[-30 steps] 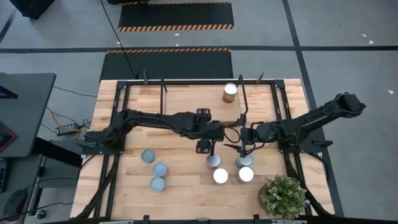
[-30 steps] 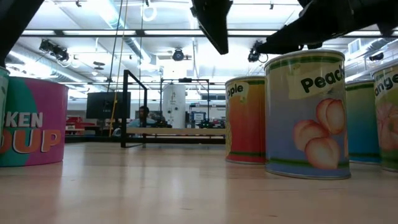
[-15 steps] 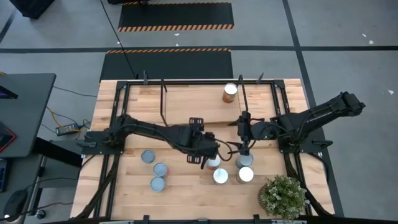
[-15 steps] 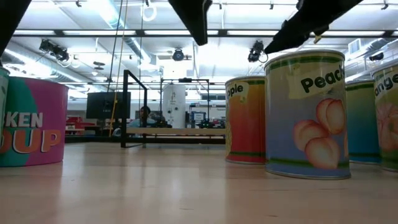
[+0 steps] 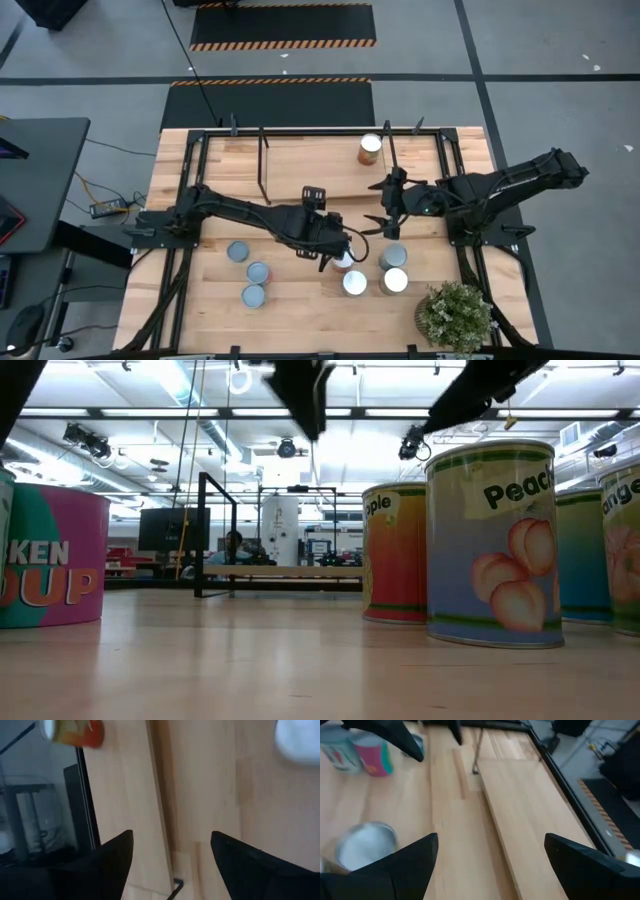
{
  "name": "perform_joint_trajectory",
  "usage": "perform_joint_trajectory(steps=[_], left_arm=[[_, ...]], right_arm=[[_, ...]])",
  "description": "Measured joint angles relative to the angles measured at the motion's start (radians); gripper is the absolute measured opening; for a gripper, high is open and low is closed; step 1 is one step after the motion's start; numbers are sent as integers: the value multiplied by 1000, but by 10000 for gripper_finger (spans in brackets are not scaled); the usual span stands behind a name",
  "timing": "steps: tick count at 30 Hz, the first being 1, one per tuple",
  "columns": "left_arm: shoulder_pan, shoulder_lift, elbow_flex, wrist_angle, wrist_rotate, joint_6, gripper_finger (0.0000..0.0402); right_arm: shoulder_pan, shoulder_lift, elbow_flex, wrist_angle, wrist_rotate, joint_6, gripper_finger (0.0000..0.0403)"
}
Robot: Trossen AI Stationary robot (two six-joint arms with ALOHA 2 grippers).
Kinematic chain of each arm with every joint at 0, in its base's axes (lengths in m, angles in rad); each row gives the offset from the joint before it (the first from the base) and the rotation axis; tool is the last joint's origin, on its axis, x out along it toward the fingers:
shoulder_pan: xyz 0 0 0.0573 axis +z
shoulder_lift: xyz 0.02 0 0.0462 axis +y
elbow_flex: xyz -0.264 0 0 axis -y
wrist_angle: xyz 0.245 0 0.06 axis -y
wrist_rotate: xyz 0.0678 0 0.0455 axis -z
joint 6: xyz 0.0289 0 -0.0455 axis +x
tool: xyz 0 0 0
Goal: Pick and place cans onto a shelf
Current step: Adjust the canned goods
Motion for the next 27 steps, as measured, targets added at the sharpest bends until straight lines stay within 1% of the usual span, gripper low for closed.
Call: perform_joint_trajectory(steps=[5, 9, 14, 17, 20, 25, 27], left_arm=[[-7, -47, -229, 48, -81, 2, 252], [-16, -152, -426, 190, -105, 4, 233], [-16, -320, -650, 391, -97, 43, 209], [-16, -420, -760, 491, -68, 61, 197], [-16, -511, -843, 579, -11, 57, 189], [-16, -643, -955, 712, 74, 53, 181], [-16, -696, -1004, 791, 102, 53, 179]], right_arm=[[0, 0, 0, -33, 1, 31, 373], [-1, 12, 2, -1, -13, 32, 373], [-6, 74, 2, 70, -130, 32, 373], [2, 112, 2, 104, -140, 31, 373], [17, 133, 2, 114, -141, 33, 373], [42, 133, 1, 129, -140, 94, 373], [57, 133, 5, 118, -141, 114, 373]])
